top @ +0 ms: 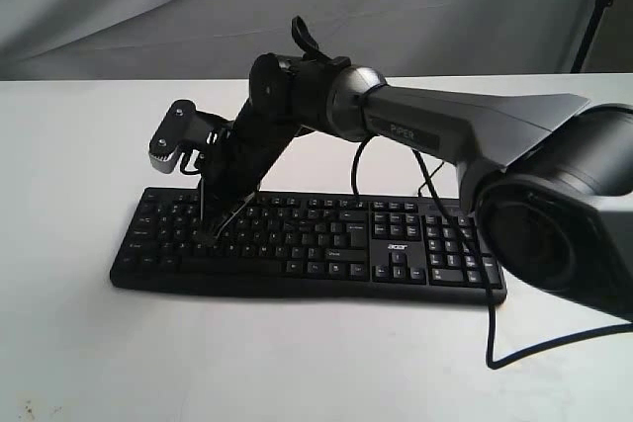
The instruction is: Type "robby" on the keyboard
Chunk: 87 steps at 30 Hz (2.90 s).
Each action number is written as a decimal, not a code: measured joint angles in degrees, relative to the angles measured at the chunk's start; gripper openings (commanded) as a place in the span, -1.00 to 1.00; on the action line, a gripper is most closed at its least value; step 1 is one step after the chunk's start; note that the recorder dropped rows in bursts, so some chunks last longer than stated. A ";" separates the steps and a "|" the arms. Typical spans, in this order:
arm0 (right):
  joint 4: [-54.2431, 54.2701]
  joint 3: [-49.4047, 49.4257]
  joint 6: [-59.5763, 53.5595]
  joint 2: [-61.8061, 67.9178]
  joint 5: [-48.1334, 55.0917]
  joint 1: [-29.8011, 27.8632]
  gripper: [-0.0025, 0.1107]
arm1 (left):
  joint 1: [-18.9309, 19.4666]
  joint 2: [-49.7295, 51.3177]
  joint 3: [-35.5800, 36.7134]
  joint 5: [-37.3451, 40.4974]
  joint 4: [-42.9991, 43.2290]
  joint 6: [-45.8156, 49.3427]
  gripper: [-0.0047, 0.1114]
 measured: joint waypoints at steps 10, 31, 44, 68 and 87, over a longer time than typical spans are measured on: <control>0.11 0.00 -0.22 0.00 0.00 0.11 -0.96 | 0.00 0.00 0.00 0.00 0.00 0.00 -0.92; 0.11 0.00 -0.45 0.09 0.07 0.11 -0.96 | 0.00 0.00 0.00 0.00 0.00 0.00 -0.92; 0.30 -0.12 -0.45 0.90 0.46 0.11 -0.96 | 0.00 0.00 0.00 0.00 0.00 0.00 -0.92; -6.01 -0.12 2.48 -2.41 8.56 -2.24 -0.96 | 0.00 0.00 0.00 0.00 0.00 0.00 -0.92; -2.51 22.41 -2.40 -12.42 -5.93 -6.69 -0.96 | 0.00 0.00 0.00 0.00 0.00 0.00 -0.92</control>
